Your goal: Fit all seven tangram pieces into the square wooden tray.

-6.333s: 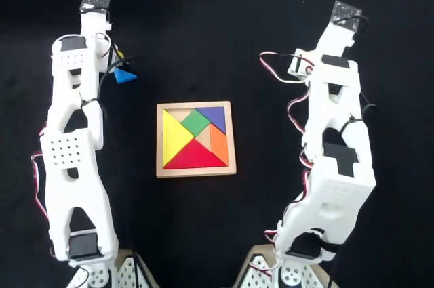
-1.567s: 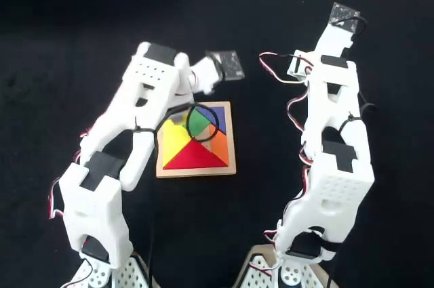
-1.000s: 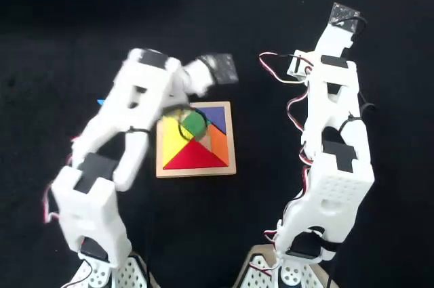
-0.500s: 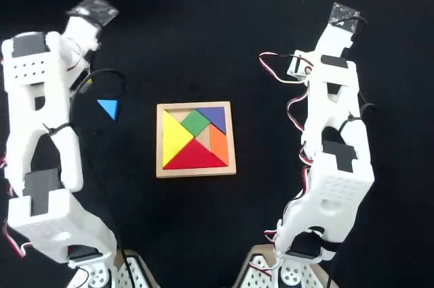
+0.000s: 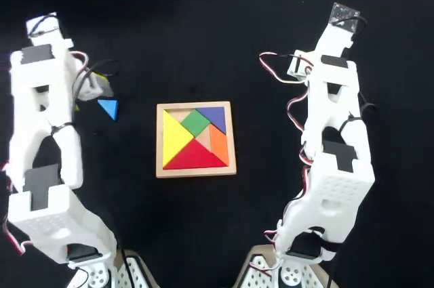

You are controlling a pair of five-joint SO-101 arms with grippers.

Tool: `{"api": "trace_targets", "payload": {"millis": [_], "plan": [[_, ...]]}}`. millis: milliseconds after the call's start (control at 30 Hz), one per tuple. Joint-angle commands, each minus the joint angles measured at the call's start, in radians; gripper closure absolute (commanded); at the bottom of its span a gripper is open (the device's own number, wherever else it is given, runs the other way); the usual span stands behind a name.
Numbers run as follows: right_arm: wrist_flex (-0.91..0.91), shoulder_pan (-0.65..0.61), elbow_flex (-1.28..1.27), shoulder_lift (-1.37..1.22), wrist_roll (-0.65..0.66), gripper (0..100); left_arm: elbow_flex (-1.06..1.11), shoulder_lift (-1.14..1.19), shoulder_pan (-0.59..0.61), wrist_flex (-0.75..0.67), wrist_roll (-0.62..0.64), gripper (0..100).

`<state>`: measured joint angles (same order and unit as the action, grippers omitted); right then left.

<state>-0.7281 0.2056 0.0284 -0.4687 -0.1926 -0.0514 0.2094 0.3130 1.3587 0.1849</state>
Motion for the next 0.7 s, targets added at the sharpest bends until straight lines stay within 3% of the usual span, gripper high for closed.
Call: {"api": "trace_targets", "payload": {"millis": [0, 233, 667], "plan": [[0.02, -0.002, 0.051, 0.005, 0.0, 98.4, 0.027, 0.051, -0.068, -0.118, 0.149, 70], [0.011, -0.002, 0.084, -0.027, 0.0, 98.4, -0.001, 0.224, -0.073, -0.256, 0.249, 70], [0.011, -0.003, 0.085, -0.027, 0.0, 98.4, -0.076, 0.298, -0.058, -0.262, 0.328, 70]]}}
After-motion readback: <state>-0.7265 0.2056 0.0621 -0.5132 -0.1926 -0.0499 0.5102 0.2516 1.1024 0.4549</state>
